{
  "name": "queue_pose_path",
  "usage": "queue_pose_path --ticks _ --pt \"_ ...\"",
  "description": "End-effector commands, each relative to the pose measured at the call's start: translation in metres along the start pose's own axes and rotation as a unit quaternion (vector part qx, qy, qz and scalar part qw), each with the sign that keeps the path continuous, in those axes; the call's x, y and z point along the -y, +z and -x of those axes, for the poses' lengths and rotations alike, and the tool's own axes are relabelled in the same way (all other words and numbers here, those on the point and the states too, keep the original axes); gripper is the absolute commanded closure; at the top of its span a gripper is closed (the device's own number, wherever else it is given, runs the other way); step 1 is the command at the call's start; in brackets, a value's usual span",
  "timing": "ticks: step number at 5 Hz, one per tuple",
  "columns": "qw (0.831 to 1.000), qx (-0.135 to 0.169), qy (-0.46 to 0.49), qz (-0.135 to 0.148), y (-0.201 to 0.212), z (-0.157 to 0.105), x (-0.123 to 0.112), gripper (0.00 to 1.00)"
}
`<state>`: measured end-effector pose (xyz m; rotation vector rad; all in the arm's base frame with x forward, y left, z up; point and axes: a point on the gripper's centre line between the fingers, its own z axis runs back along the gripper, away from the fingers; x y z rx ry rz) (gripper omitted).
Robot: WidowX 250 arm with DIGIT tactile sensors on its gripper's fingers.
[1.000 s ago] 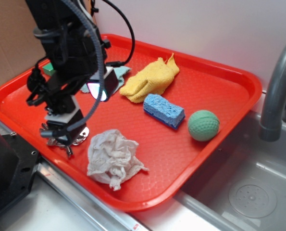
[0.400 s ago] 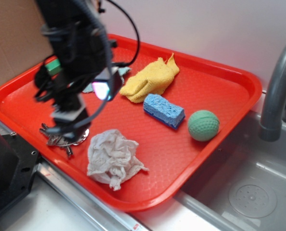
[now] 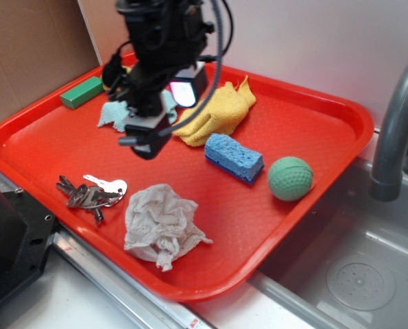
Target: Grab the blue sponge.
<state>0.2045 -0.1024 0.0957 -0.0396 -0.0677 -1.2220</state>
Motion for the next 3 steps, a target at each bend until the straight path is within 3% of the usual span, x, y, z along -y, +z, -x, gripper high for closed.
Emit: queue_pose_path --ticks 1,3 --pt "0.997 0.016 -0.076 -0.015 -0.028 -0.011 -0.004 0.00" --pt "0.997 0.005 -0.081 -0.010 -0.064 -0.006 -0.030 0.00"
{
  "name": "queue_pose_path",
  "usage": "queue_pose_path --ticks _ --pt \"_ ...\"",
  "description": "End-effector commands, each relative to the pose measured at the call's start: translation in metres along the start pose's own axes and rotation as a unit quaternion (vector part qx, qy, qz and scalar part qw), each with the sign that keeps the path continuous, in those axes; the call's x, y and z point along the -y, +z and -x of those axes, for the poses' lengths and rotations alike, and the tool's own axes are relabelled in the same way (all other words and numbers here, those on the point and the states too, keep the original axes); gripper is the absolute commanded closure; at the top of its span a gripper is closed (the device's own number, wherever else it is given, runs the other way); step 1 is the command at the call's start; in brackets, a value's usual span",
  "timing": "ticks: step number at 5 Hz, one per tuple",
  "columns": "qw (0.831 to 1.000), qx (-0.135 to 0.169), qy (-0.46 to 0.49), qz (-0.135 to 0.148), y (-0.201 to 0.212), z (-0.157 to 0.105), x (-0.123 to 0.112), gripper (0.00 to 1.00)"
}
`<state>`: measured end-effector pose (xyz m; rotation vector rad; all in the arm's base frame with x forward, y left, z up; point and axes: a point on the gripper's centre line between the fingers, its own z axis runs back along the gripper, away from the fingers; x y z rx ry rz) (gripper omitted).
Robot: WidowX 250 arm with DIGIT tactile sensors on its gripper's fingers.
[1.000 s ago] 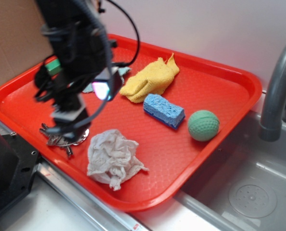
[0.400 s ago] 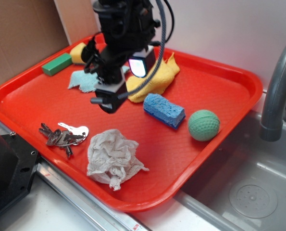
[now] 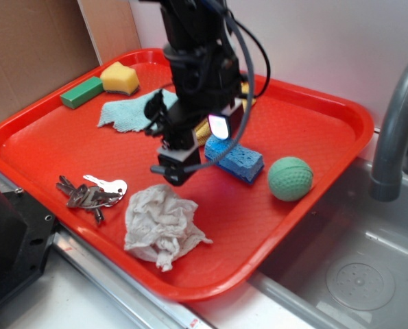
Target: Grab the blue sponge.
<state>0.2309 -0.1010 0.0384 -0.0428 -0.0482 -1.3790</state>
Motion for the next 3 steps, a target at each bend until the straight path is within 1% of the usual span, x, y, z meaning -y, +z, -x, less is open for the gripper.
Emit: queue_pose_path --ticks 1,2,3 --pt "1.000 -0.014 0.003 0.000 -0.030 -0.002 -0.009 1.00" --pt "1.000 -0.016 0.019 -0.006 -0.025 -0.001 -0.007 1.00" --pt "0.998 -0.004 0.056 -0.015 0.000 0.006 -0.001 1.00"
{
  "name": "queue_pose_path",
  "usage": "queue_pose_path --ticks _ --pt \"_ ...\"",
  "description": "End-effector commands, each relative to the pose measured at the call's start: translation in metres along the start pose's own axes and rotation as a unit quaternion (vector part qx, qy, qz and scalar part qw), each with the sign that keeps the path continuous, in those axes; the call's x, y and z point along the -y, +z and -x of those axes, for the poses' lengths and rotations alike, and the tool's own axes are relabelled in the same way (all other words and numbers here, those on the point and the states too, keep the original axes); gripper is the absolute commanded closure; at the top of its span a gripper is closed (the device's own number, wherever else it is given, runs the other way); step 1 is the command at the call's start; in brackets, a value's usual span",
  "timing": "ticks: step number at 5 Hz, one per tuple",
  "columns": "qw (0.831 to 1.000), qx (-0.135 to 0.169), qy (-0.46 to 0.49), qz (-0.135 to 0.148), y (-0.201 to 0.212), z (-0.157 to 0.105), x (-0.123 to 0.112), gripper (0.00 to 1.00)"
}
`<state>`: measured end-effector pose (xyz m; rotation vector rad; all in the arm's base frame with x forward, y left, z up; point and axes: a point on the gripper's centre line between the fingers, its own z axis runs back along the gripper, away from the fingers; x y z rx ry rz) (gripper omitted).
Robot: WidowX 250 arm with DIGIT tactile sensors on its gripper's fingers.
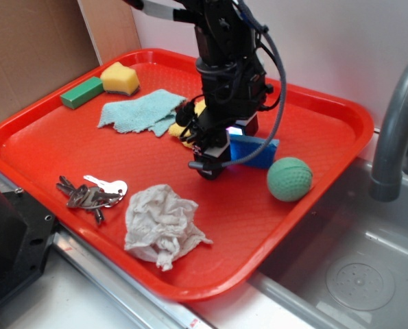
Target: Grab the blue sponge.
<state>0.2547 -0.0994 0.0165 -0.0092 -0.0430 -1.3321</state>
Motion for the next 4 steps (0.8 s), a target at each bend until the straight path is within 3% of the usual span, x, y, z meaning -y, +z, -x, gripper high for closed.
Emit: queue_pose_path --ticks 1,2,3,4 --pt "0.986 0.043 0.156 -0.028 0.073 0.052 0.051 1.00" --pt "0.958 0.050 0.274 -0.071 0.122 0.097 0.099 1.00" --pt "0.916 0.042 0.393 -0.069 0.140 0.120 0.130 1.00" --pt "0.868 0.024 0.495 -0.047 0.144 0.128 0.121 1.00"
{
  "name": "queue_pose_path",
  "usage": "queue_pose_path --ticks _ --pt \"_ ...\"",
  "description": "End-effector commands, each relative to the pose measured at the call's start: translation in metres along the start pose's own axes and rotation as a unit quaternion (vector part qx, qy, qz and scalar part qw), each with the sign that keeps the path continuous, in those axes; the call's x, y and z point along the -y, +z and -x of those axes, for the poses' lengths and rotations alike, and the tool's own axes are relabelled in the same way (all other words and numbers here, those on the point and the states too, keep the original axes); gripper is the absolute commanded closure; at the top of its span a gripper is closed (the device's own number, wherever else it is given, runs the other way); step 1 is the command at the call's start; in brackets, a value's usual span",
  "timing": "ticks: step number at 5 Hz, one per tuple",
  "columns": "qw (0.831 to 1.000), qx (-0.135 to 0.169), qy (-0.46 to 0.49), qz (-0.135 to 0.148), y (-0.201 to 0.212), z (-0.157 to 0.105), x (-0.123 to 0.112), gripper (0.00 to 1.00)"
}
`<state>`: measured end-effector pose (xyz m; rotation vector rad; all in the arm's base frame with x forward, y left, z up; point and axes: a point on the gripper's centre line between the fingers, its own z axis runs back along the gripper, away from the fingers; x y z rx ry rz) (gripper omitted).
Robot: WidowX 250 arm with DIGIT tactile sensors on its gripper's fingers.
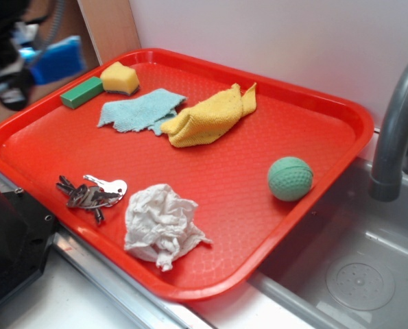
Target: Grab the blue sponge.
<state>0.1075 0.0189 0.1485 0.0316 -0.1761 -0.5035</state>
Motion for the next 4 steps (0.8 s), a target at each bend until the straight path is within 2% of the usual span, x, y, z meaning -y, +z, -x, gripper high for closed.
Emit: queue_pose_path --ticks 1,2,3,4 --pt "0.987 -0.082 0.134 0.013 0.001 -0.034 -0.004 1.00" --pt "0.981 -0.113 0.157 0.000 -0.005 -0.056 -0.014 1.00" --pt "0.980 -0.110 0.169 -0.007 0.000 -0.061 -0.014 1.00" --pt "0.976 -0.123 0.180 -0.020 -0.003 -0.055 -0.008 1.00"
